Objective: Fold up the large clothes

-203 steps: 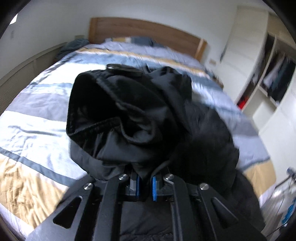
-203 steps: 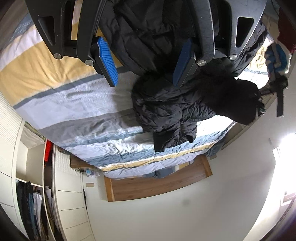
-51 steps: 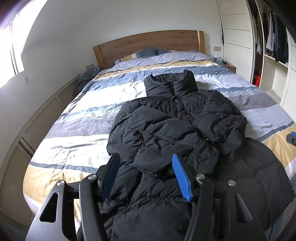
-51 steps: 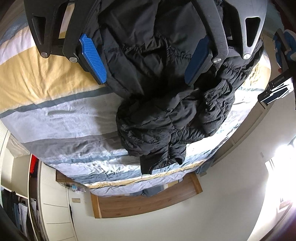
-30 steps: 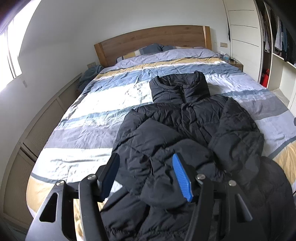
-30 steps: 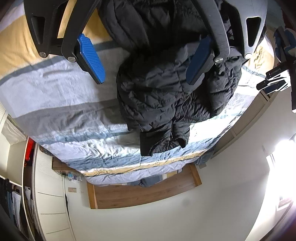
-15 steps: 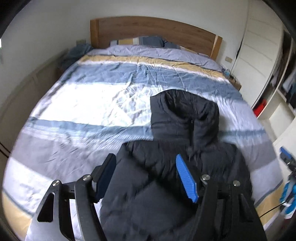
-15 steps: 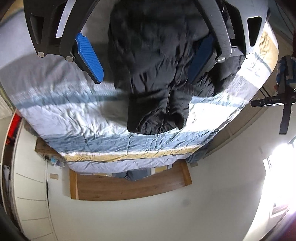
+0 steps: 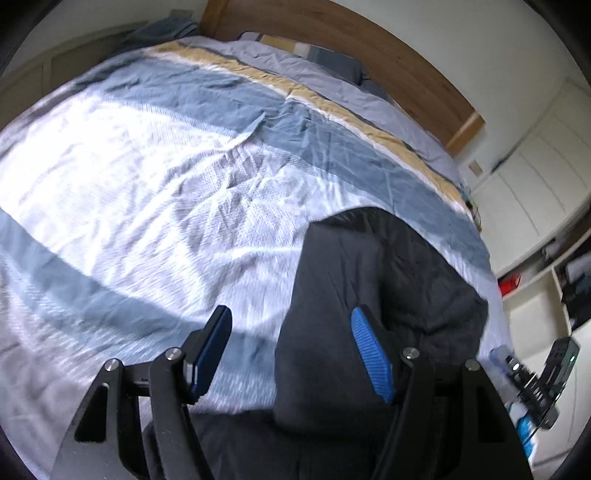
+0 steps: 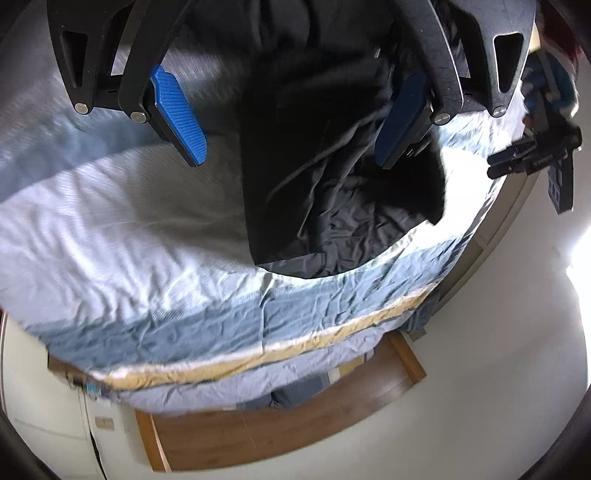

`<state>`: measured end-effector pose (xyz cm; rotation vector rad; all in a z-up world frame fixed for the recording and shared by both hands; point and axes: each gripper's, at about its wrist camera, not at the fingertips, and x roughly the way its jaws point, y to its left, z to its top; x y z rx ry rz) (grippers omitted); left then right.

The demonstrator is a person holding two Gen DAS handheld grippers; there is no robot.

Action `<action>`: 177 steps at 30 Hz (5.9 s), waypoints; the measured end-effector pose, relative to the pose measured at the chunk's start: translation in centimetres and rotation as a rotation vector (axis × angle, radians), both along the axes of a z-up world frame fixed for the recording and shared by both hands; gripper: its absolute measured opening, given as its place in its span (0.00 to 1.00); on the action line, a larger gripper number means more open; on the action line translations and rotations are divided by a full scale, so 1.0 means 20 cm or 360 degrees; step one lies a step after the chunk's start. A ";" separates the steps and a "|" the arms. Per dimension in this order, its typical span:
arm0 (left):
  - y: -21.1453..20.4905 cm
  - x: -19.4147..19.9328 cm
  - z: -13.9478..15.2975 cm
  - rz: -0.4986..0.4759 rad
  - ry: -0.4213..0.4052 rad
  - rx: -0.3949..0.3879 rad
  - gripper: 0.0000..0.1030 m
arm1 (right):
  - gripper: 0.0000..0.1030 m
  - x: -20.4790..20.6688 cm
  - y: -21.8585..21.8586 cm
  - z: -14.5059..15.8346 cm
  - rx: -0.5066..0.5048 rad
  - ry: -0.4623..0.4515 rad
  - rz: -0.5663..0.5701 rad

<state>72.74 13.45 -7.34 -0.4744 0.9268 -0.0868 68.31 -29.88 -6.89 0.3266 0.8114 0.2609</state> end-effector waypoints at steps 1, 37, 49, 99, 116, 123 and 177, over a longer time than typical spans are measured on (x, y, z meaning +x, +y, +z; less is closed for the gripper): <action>0.00 0.06 -0.05 0.0011 -0.0003 -0.0056 0.64 | 0.89 0.05 0.01 -0.03 0.0011 0.0006 -0.0006; -0.06 -1.04 0.22 -0.0217 -0.0071 -0.0111 0.09 | 0.15 -0.94 0.16 0.39 0.0159 -0.0218 0.0584; 0.04 -1.59 -0.22 -0.0148 0.0139 -0.0193 0.01 | 0.23 -1.44 0.12 -0.04 0.0147 -0.0026 0.0489; -0.37 -1.39 -0.02 -0.0461 0.0064 -0.0085 0.05 | 0.66 -1.28 0.68 0.05 -0.0370 0.0031 0.0740; -0.47 -1.89 -0.26 -0.0468 0.0072 0.0119 0.05 | 0.66 -1.83 0.56 -0.18 -0.0587 0.0063 0.0717; -0.50 -1.93 -0.21 -0.0447 0.0095 0.0216 0.05 | 0.66 -1.79 0.57 -0.18 -0.0598 0.0144 0.0660; -0.59 -2.83 0.36 -0.0201 -0.0333 0.0752 0.51 | 0.76 -2.69 0.02 0.20 -0.0312 -0.0033 0.0207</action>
